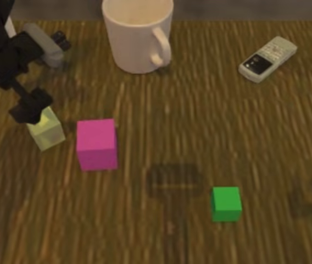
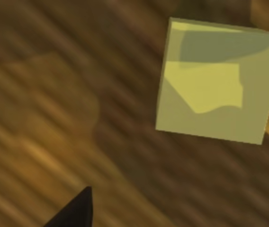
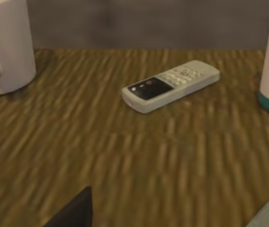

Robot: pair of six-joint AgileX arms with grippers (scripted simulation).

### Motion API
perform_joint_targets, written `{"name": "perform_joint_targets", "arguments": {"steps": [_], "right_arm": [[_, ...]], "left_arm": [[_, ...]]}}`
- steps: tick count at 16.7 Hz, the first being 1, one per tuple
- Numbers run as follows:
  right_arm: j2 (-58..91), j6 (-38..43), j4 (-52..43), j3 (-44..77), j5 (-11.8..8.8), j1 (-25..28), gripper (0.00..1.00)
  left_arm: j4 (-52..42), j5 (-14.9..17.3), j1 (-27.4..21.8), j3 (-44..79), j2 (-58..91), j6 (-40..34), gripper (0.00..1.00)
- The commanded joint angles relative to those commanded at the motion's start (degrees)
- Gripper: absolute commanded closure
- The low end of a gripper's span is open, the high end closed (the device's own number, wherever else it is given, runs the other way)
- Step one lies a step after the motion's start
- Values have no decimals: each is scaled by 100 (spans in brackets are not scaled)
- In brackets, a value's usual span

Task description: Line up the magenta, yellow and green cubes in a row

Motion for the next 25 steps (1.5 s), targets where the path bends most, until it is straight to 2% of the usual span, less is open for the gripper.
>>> {"name": "perform_joint_targets", "arguments": {"steps": [3,6,12,19,24,25], "right_arm": [[-621,-270,513,-370,24,-591,0],[-902,-363,718,-489,34,-840,0],[-902,-363,718,-489,34,-840,0],[-902,-363,718,-489,34,-840,0],[-902,-363,718,-489,34,-840,0],[-902,-363,718,-489,34,-840,0]], "left_arm": [[-442,1,-57,761,799,327,0],[-610,1,-80,1063,1121,457,0],[-503,0,-59,964,1137,461,0],[980,5,-70,-7,1603,470,0],[1156,6,-70,-140,1683,475,0],[1156,6,-70,-140,1683,475,8]]}}
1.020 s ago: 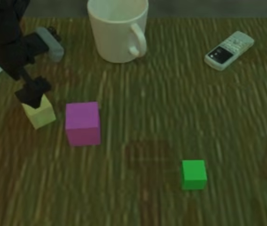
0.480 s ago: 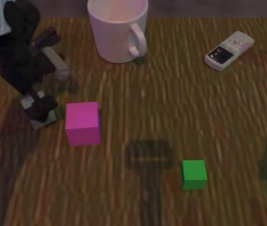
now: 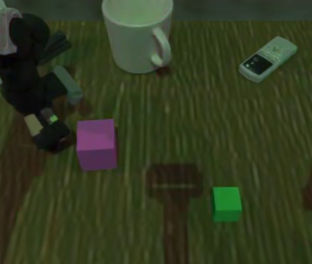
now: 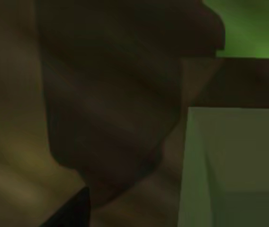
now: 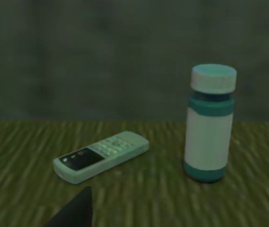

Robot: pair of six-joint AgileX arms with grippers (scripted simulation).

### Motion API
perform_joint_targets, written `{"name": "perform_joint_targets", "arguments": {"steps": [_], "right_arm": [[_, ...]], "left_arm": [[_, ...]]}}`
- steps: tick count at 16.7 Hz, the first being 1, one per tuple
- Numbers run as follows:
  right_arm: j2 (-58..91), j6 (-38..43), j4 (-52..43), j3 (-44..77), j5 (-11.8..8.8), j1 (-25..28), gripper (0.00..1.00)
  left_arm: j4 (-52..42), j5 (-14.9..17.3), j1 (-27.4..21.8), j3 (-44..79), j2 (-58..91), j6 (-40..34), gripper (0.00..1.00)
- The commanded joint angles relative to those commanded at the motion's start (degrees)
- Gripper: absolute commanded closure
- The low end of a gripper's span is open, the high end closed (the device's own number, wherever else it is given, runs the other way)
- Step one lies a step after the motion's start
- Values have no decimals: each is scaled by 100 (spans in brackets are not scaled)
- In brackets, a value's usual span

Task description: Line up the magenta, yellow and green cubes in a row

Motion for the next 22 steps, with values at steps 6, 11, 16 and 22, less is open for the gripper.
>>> {"name": "perform_joint_targets", "arguments": {"steps": [6,11,16,22], "right_arm": [[0,0,0,0,0,0,0],[0,0,0,0,0,0,0],[0,0,0,0,0,0,0],[0,0,0,0,0,0,0]], "left_arm": [[0,0,0,0,0,0,53],[0,0,0,0,0,0,90],[0,0,0,0,0,0,100],[-122,62,0,32,-154,-46,100]]}}
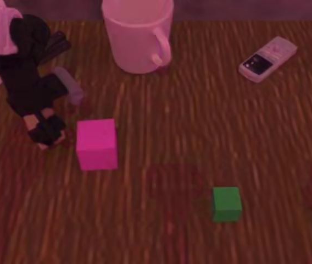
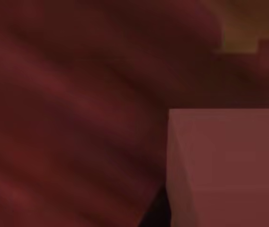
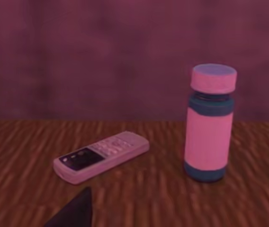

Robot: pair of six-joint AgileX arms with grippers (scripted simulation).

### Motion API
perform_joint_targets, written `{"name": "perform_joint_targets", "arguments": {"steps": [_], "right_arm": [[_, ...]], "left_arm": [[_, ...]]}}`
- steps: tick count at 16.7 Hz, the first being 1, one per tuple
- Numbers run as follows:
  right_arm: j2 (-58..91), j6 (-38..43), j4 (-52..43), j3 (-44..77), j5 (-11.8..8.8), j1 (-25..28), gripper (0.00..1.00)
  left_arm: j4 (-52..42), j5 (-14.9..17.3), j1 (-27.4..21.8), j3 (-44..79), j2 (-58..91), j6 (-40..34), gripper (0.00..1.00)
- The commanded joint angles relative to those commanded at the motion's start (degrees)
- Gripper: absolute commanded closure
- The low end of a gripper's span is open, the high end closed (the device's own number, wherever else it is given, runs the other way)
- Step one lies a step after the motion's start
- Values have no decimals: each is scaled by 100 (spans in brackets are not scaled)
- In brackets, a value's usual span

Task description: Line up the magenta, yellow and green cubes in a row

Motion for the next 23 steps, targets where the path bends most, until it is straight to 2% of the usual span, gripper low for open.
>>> {"name": "perform_joint_targets", "arguments": {"steps": [7,14,18,23], "right_arm": [[0,0,0,0,0,0,0],[0,0,0,0,0,0,0],[0,0,0,0,0,0,0],[0,0,0,0,0,0,0]], "left_arm": [[-1227,-4,97,815,-371,-13,100],[-1345,-7,-9,902,-425,-13,100],[-1386,-11,-851,874,-511,-119,100],[-1468,-4,-2638,702,-721,-369,100]]}}
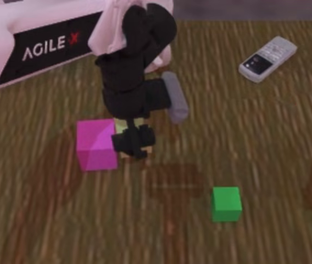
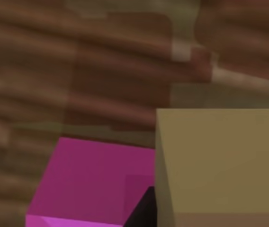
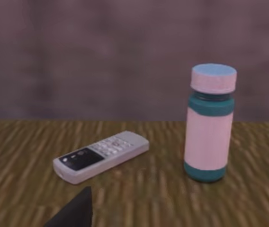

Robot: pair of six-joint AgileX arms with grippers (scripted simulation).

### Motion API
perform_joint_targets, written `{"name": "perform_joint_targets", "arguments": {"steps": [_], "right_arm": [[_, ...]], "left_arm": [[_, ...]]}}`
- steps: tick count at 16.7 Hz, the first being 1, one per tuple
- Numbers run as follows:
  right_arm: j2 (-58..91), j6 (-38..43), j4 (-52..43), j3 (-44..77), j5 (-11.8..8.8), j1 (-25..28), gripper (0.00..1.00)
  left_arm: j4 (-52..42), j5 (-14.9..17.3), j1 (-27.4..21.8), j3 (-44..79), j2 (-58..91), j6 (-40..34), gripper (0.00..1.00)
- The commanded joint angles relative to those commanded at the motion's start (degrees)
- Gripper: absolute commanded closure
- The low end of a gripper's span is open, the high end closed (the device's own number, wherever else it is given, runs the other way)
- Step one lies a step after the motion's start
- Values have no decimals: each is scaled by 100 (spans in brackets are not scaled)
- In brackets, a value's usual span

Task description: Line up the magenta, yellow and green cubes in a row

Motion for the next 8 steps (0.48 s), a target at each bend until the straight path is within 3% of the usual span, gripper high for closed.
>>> {"name": "perform_joint_targets", "arguments": {"steps": [4,8], "right_arm": [[0,0,0,0,0,0,0],[0,0,0,0,0,0,0]], "left_arm": [[-27,-1,-1175,-131,-189,-174,100],[-19,-6,-1445,-173,-263,-227,100]]}}
